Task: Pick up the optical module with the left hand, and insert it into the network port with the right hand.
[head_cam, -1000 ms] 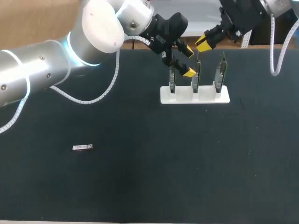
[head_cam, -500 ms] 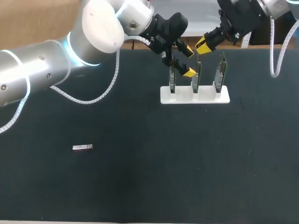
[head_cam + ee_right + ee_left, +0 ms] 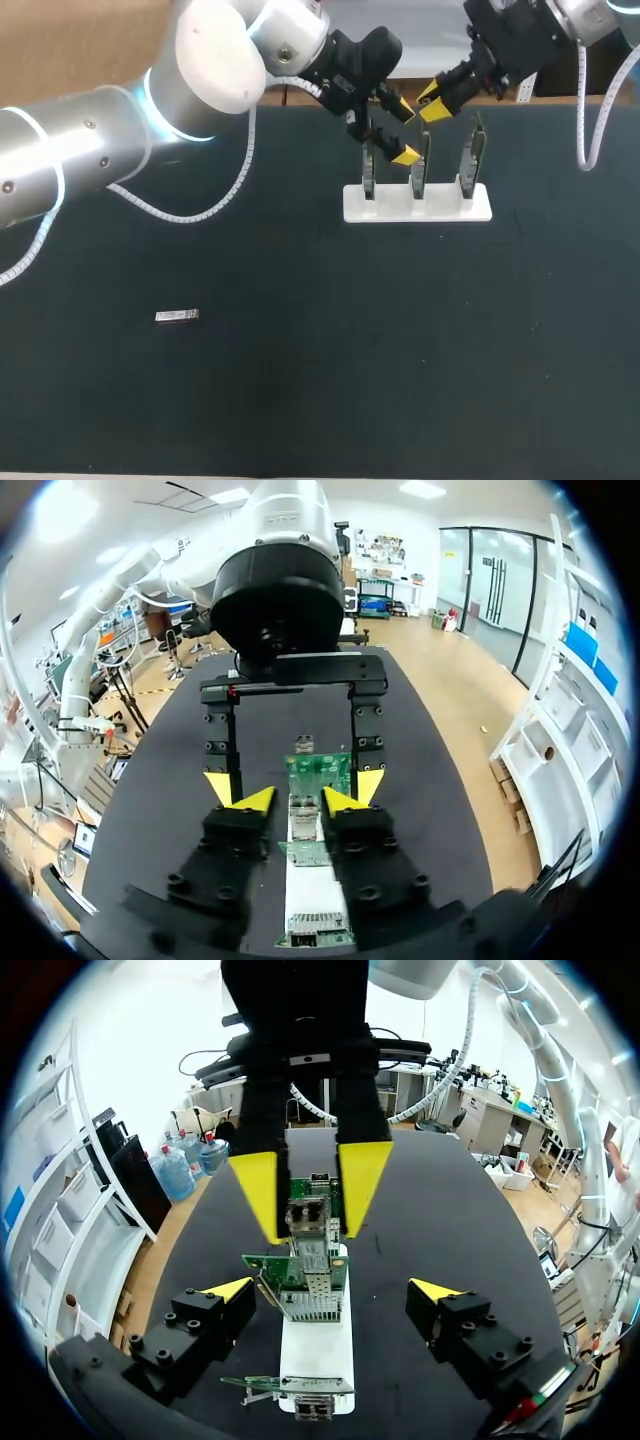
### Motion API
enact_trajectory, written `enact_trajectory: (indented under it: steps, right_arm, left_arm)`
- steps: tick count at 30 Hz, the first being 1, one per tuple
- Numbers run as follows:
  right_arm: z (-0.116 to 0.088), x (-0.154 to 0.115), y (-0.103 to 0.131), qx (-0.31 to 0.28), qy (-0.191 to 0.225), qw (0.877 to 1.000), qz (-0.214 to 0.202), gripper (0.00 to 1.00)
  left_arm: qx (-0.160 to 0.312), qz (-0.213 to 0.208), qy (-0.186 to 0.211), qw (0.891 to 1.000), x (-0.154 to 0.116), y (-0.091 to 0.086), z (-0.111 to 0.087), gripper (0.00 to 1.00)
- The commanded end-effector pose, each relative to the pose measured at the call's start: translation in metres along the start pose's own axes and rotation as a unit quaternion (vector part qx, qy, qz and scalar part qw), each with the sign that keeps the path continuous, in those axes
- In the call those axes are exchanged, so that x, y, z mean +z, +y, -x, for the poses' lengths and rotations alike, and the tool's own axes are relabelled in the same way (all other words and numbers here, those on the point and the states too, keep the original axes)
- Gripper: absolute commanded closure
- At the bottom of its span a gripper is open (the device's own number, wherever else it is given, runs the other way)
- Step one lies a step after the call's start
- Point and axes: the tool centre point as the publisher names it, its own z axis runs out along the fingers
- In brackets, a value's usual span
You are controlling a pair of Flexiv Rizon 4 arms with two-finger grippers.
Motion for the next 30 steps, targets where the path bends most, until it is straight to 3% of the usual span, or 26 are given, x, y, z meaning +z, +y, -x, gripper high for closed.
enact_trajectory:
  steps: [1,15,16,17,19,20,30]
  right_arm:
    - [0.002,-0.002,0.003,0.002,-0.006,1.0,0.001,0.0]
    - [0.019,-0.018,0.007,0.008,-0.044,0.999,0.007,0.02]
    - [0.021,-0.019,0.007,0.007,-0.046,0.999,0.006,0.12]
    - [0.022,-0.021,0.008,0.004,-0.046,0.999,0.004,0.41]
    - [0.024,-0.022,0.008,0.001,-0.048,0.999,0.002,0.88]
    - [0.025,-0.022,0.008,0.0,-0.048,0.999,0.001,1.0]
    - [0.026,-0.021,0.008,-0.004,-0.046,0.999,-0.001,1.0]
  left_arm:
    - [-0.001,-0.002,0.003,1.0,0.0,0.002,0.001,0.0]
    - [-0.001,-0.002,0.003,1.0,0.0,0.002,0.001,0.0]
    - [-0.001,-0.002,0.003,1.0,0.0,0.002,0.001,0.0]
    - [-0.001,-0.002,0.003,1.0,0.0,0.002,0.001,0.0]
    - [-0.001,-0.002,0.003,1.0,0.0,0.002,0.001,0.0]
    - [-0.001,-0.002,0.003,1.0,0.0,0.002,0.001,0.0]
    - [-0.001,-0.002,0.003,1.0,0.0,0.002,0.001,0.0]
